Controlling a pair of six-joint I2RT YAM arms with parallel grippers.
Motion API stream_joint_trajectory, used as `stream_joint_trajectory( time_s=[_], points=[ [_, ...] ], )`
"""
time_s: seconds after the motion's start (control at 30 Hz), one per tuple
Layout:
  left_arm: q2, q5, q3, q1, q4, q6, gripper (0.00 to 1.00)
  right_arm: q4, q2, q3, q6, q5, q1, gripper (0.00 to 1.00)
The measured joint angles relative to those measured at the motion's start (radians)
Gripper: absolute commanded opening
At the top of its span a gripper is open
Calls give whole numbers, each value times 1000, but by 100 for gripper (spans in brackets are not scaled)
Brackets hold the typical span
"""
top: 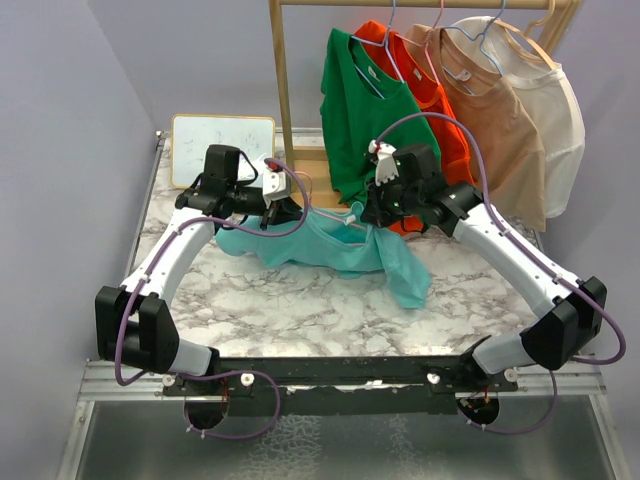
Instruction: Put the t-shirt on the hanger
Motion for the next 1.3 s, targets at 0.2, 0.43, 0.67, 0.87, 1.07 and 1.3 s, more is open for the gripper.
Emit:
stream_joint_trajectory(
  time_s=[0.2, 0.43, 0.67, 0.87, 1.07, 1.3],
  points=[
    [5, 47, 50, 0, -197, 148, 0, 6, -3, 0, -19, -32, 0, 1],
    [33, 38, 180, 18, -600, 540, 0, -10, -40, -32, -58, -74, 0, 1],
    [53, 25, 246, 36, -821, 755, 0, -48, -49, -60, -102, -137, 0, 1],
    [55, 25, 263, 51, -837, 762, 0, -51, -54, -60, -149, -237, 0, 1],
    [59, 25, 264, 86, -790, 717, 0, -71, -58, -29, -183, -346, 0, 1],
    [69, 27, 294, 100, -748, 666, 0, -49, -58, -5, -188, -448, 0, 1]
  ],
)
